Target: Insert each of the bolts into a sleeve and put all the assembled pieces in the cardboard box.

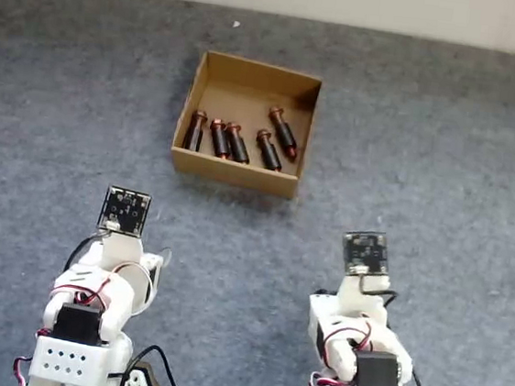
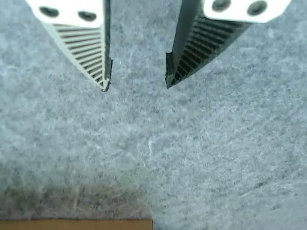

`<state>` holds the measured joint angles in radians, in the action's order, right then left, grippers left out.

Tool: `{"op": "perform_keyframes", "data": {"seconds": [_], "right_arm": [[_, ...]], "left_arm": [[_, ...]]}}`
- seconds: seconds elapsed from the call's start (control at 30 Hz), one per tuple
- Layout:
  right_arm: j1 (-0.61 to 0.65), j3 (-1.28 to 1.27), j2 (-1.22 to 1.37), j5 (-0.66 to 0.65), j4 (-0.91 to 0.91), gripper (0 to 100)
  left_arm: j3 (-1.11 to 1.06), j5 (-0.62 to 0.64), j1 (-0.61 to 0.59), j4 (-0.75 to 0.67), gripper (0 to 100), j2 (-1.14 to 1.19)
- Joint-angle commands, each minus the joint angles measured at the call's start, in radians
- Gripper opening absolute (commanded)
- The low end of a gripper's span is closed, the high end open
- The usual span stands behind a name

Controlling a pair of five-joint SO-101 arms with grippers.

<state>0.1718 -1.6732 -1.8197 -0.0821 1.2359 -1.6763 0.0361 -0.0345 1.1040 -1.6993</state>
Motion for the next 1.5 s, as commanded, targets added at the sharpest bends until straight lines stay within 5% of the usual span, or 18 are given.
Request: {"op": "perform_keyframes", "data": {"seconds": [0.0,0.53,1.47], "right_arm": [[-0.085,-0.119,-0.012,0.026,-0.001,1.5],[-0.143,-0.119,-0.012,0.034,0.015,1.5],[-0.143,-0.119,-0.012,0.031,0.015,1.5]], "left_arm": [[-0.027,-0.006,-0.004,0.032,20,-0.008],[-0.008,-0.008,-0.005,0.152,20,-0.008],[-0.008,-0.006,-0.005,0.150,20,-0.008]]}}
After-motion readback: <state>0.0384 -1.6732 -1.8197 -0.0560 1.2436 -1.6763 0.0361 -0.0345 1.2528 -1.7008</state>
